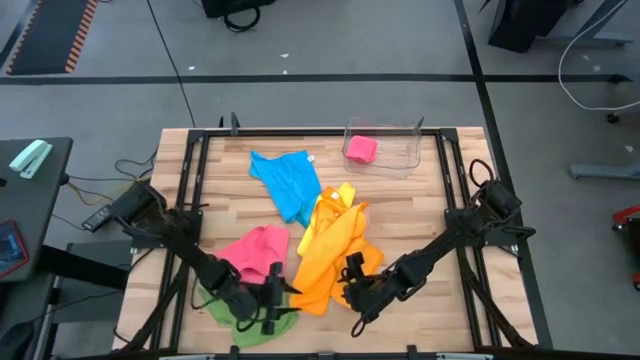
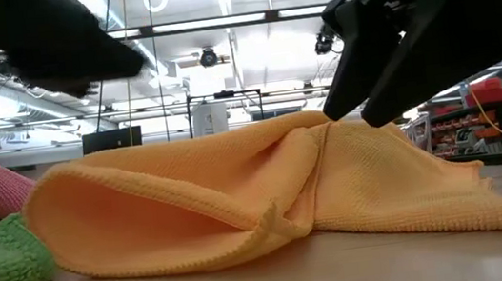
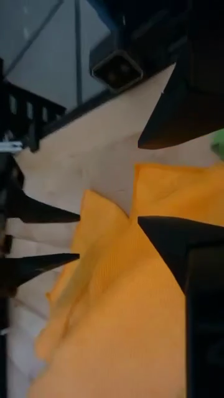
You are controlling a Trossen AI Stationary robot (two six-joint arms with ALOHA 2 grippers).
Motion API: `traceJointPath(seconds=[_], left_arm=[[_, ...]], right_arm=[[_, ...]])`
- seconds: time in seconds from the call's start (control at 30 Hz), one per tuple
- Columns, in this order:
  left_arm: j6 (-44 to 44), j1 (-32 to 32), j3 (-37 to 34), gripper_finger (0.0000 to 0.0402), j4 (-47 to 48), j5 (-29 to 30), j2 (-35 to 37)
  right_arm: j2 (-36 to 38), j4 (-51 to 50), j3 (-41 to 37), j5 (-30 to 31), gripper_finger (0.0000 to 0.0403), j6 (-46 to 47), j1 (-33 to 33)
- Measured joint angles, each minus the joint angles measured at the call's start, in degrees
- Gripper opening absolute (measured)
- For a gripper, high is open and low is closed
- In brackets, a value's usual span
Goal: Fold microfiber towels
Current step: Fold the right orange microfiber cloth
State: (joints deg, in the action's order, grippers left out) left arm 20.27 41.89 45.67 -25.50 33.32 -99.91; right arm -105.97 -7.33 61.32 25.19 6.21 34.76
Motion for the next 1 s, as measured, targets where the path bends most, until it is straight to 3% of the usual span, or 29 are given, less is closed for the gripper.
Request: traceJointPath(seconds=[0.37,0.6,0.83,1.0], left_arm=[[1.37,-3.93,11.86,0.019,17.66,2.42,-6.42],[4.99,-4.26,13.22,0.0183,24.66,0.7,-7.18],[13.58,-4.58,13.16,0.0146,37.72,0.56,-7.16],[15.46,-4.86,13.16,0.009,39.85,-2.24,-7.16]], right_arm=[[0.0,-0.71,-0.02,0.0,0.0197,1.01,0.42],[0.0,-0.96,-0.02,0.0,0.0197,1.39,0.42],[0.0,0.2,-0.02,0.0,0.0197,1.51,0.42],[0.0,1.4,-0.02,0.0,0.0197,1.36,0.42]])
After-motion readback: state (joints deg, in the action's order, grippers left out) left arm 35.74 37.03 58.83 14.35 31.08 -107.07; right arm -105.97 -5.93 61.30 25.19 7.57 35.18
